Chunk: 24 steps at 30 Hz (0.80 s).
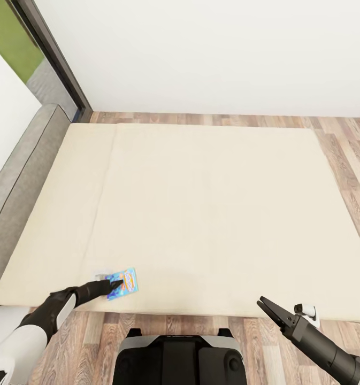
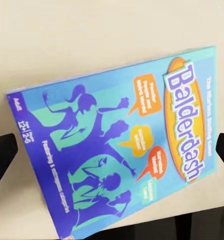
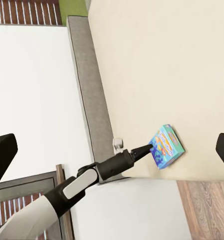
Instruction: Put all the toys in the child's room - the three board games (two on the bed and one on the table), the two jigsaw puzzles on the table, and the tennis ball on the table - inside the toy box on the table in the child's room.
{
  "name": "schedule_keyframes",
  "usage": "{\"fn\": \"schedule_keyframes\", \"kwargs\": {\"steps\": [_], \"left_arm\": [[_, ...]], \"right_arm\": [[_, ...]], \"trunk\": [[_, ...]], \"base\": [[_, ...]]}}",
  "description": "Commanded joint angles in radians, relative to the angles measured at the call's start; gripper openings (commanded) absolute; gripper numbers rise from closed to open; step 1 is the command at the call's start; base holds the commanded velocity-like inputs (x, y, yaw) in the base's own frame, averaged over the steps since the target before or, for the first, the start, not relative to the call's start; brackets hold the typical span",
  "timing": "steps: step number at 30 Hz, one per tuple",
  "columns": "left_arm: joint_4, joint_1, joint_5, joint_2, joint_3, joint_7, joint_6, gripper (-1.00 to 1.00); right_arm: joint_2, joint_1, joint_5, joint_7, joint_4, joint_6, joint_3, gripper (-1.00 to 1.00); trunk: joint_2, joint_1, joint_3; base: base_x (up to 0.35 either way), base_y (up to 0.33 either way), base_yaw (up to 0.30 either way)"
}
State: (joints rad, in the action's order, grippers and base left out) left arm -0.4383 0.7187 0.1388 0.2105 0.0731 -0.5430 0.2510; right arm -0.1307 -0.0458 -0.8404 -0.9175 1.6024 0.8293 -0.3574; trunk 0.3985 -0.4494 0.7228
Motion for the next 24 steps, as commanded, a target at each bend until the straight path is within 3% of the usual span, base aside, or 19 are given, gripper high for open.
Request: {"fn": "schedule_keyframes", "kwargs": {"steps": [1, 10, 24], "left_arm": [[0.001, 0.002, 0.007, -0.001, 0.003, 0.003, 0.01, 1.0], [0.005, 0.005, 0.008, -0.007, 0.004, 0.057, 0.006, 1.0], [0.042, 0.005, 0.007, -0.009, 0.004, 0.064, -0.005, 1.0]], "right_arm": [[-0.001, 0.0, -0.003, 0.0, 0.001, 0.005, 0.0, 1.0], [0.0, 0.0, -0.002, 0.0, 0.002, 0.005, -0.001, 1.0], [-0.001, 0.0, -0.002, -0.002, 0.001, 0.005, -0.003, 1.0]], "trunk": [[0.001, -0.001, 0.001], [0.001, -0.001, 0.001], [0.001, -0.001, 0.004]], "base": [[0.0, 0.0, 0.0], [0.0, 0.0, 0.0], [0.0, 0.0, 0.0]]}}
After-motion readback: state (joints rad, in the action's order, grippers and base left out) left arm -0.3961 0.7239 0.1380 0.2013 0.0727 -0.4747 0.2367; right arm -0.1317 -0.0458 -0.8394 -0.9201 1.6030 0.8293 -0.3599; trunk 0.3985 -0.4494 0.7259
